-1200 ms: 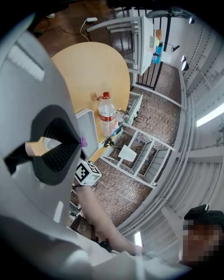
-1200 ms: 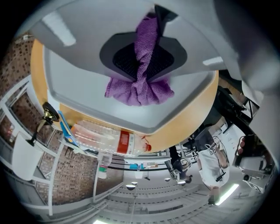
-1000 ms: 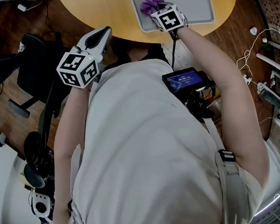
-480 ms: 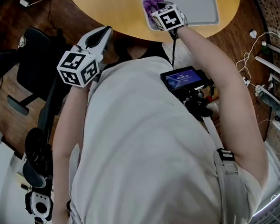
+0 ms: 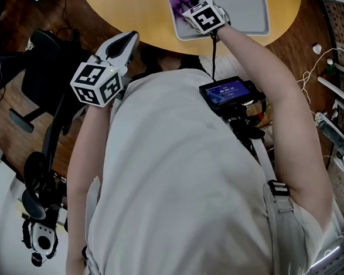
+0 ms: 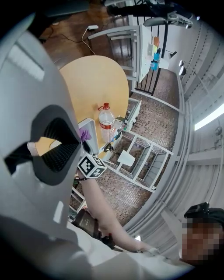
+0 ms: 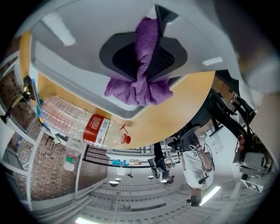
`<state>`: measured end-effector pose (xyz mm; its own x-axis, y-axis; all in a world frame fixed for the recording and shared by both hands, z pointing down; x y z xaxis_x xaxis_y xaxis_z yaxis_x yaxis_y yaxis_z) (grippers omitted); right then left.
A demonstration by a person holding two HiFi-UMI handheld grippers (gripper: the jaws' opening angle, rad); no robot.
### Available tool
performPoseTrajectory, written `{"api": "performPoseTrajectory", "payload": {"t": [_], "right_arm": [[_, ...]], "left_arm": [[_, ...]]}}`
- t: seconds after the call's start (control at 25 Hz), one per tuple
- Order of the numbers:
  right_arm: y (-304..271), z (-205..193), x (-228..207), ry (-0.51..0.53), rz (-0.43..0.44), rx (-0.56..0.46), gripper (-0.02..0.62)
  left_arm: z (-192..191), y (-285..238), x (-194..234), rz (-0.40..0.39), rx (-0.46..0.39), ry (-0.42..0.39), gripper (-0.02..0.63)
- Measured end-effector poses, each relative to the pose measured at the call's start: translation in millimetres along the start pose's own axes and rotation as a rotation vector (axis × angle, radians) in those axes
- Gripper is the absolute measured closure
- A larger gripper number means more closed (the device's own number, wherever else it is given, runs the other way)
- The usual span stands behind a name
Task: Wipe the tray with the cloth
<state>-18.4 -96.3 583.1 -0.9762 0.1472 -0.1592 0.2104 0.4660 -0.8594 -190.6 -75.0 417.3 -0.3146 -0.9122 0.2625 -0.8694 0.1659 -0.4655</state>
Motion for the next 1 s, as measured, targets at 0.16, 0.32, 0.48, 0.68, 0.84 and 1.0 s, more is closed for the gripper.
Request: {"api": "performPoseTrajectory", "payload": {"t": [0.16,0.32,0.48,0.68,0.84,1.0], "right_arm": [[12,-16,-47,-0.025,-0.005,0.012,0.532],[29,-30,-92,-0.063,-0.053,0.01,0.532],[45,-48,-141,-0.102,-0.096,0.012,0.531],[77,-71,-227,-0.152,-0.11,-0.002,0.531],[88,-85,-263,-0.176,-0.102,-0.024,0.531],[91,-91,-273,-0.197,-0.124,-0.017,0.531]], "left_arm": [[10,-32,-12,-0.005,0.025,-0.002,0.606],[22,-61,-27,-0.037,0.037,-0.02,0.606],[31,-93,-42,-0.066,0.058,-0.036,0.606],[62,-160,-76,-0.079,0.083,-0.063,0.606],[70,-192,-93,-0.091,0.099,-0.08,0.606],[67,-192,-91,-0.093,0.097,-0.075,0.606]]}}
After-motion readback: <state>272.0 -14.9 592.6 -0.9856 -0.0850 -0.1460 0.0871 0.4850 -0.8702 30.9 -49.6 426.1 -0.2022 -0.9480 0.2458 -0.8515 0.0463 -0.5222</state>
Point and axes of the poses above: the fingertips, and each gripper's own axes: y backward along the fingers, x to its left, z out of its top, the point moved 1 cm from there along y, backward along the fingers, and after that the axes turned 14 degrees about -y, right-handed, at the moved point
